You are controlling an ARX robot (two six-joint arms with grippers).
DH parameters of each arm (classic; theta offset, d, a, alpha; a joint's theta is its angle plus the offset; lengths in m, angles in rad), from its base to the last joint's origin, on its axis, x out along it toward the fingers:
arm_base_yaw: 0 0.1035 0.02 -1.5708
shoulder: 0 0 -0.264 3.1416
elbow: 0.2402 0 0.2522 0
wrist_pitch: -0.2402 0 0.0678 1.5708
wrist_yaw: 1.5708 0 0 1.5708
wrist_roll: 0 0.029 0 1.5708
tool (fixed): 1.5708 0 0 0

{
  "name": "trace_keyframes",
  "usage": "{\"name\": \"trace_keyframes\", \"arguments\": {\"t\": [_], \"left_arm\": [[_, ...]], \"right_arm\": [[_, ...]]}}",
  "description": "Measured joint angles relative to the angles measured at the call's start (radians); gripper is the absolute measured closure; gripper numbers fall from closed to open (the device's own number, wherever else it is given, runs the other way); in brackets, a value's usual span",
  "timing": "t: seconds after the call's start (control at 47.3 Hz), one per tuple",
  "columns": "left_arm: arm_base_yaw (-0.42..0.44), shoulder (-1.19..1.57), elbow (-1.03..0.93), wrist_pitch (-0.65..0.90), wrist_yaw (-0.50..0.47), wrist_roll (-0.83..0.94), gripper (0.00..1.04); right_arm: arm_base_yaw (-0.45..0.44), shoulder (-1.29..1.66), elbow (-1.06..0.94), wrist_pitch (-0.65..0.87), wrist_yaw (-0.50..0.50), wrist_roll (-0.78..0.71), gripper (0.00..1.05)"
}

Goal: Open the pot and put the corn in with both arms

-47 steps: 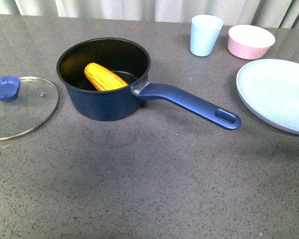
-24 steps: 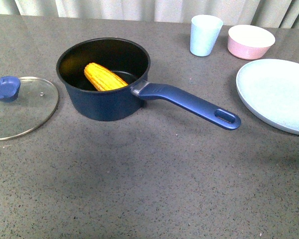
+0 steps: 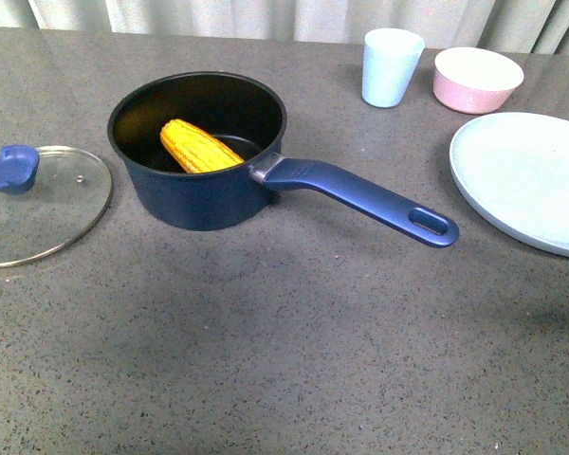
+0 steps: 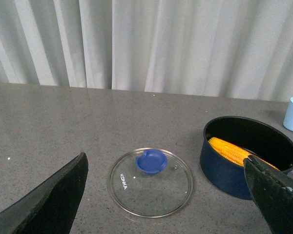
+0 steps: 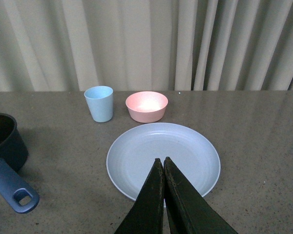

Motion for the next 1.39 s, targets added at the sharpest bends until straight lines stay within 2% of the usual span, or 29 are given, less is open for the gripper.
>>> {"name": "trace_keyframes", "arguments": {"t": [0.085,0.338,0.655,0.993,1.395], "left_arm": [[0.000,0.000,0.000,0.000,0.000,0.000,0.09],[0.000,0.000,0.000,0.000,0.000,0.000,0.09],[0.000,0.000,0.000,0.000,0.000,0.000,0.09],[0.000,0.000,0.000,0.000,0.000,0.000,0.09],[0.000,0.000,0.000,0.000,0.000,0.000,0.09]], "right_arm": [[0.000,-0.127,0.000,-0.158,0.002,0.000,1.03],[0.000,-0.168,0.000,-0.174,0.000,-0.001,1.01],[0.000,-0.169,0.000,-0.174,0.000,0.000,0.54],[0.000,-0.169,0.000,-0.174,0.000,0.000,0.08],[0.000,-0.169,0.000,-0.174,0.000,0.000,0.09]]}}
